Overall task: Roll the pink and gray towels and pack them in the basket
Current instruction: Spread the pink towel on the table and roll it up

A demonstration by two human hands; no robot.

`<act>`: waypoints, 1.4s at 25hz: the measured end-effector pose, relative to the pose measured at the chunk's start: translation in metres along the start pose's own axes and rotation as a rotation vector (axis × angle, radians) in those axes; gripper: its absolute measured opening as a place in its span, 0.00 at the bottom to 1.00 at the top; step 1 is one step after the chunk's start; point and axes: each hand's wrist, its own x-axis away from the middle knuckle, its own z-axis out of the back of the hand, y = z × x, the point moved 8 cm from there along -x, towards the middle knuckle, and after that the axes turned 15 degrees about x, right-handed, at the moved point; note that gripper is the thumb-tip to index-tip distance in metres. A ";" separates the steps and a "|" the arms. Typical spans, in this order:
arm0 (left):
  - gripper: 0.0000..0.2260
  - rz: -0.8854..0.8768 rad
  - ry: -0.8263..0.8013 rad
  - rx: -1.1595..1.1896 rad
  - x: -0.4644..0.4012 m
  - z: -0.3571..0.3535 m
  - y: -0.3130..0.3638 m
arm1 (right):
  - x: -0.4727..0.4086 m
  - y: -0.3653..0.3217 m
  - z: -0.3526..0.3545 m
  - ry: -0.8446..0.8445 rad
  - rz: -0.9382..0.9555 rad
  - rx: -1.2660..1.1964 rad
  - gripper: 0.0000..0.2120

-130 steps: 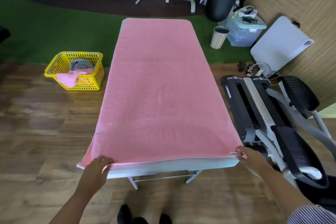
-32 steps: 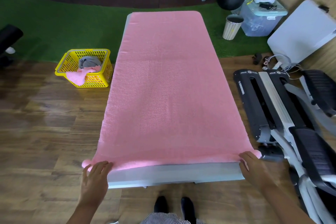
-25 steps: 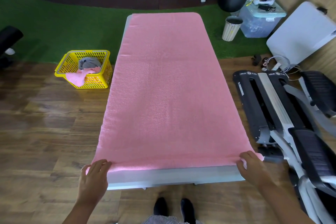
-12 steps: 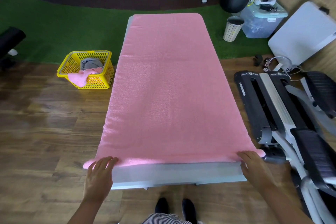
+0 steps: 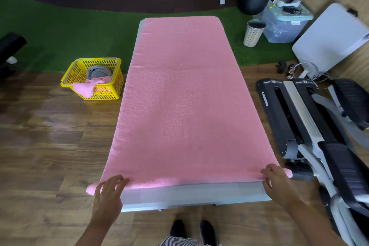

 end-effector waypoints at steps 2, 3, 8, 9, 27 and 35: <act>0.24 0.011 0.040 -0.011 -0.003 0.004 0.001 | 0.000 0.001 0.001 -0.027 -0.044 0.021 0.20; 0.22 0.022 0.055 -0.004 -0.005 0.006 0.001 | 0.001 -0.001 0.002 -0.011 -0.034 0.032 0.21; 0.14 -0.007 0.055 0.054 -0.011 0.001 0.004 | 0.004 0.010 -0.007 0.020 -0.063 -0.021 0.19; 0.15 -0.014 0.043 0.057 -0.012 0.000 0.005 | 0.003 0.011 -0.009 0.014 -0.067 -0.033 0.18; 0.26 -0.016 0.047 0.045 -0.014 0.002 0.006 | -0.004 0.007 -0.001 -0.017 0.020 -0.070 0.21; 0.15 -0.076 0.080 0.142 -0.024 0.000 0.015 | 0.004 0.004 -0.001 0.015 -0.013 -0.071 0.21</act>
